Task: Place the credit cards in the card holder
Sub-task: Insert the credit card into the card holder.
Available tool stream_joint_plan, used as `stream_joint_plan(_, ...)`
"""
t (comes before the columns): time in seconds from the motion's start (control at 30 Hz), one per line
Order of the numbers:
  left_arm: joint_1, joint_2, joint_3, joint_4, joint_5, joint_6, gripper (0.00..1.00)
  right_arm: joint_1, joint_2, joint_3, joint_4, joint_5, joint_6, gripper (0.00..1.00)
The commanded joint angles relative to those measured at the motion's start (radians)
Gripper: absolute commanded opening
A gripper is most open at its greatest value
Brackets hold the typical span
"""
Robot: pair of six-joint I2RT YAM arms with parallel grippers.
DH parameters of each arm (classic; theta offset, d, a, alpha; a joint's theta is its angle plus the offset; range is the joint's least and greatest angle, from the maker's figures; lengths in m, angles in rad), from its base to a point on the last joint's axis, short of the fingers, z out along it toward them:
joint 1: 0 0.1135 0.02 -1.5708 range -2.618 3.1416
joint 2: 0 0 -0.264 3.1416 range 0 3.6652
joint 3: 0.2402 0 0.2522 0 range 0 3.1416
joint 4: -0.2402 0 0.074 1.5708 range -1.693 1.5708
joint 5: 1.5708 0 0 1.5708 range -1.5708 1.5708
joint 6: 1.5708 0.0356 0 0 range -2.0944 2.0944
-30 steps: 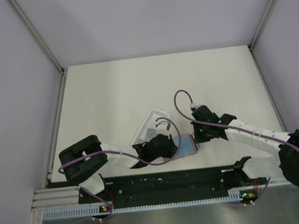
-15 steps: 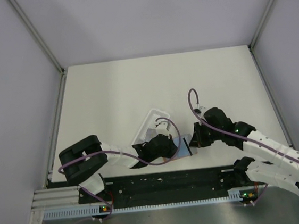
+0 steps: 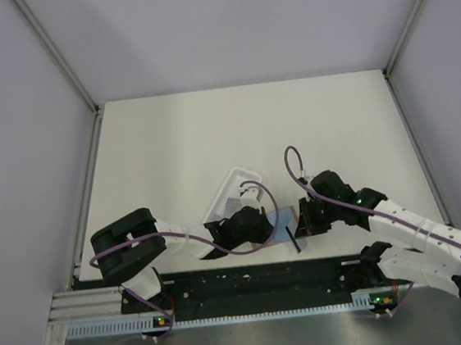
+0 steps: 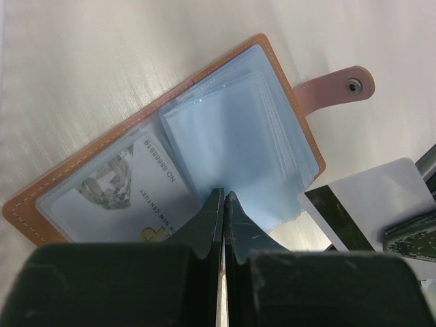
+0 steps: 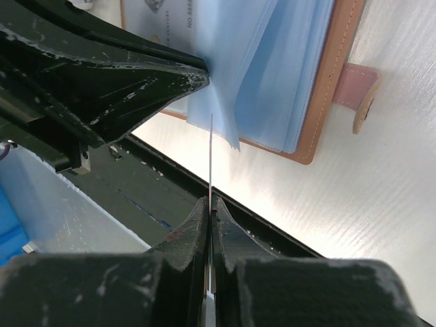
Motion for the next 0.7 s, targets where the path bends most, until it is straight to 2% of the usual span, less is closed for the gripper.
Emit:
stream_joint_plan(0.0,0.000,0.002,0.003,-0.066,-0.020,0.011,0.00,-0.006,0.029,-0.001,0.004,0.006,-0.012,0.00)
stream_joint_plan(0.27,0.000,0.005,0.010,-0.070,-0.016,0.012,0.00,-0.006,0.048,-0.012,0.009,0.052,-0.010,0.00)
stream_joint_plan(0.67,0.000,0.001,0.010,-0.075,-0.019,0.009,0.00,-0.006,0.069,-0.018,0.044,0.023,-0.017,0.00)
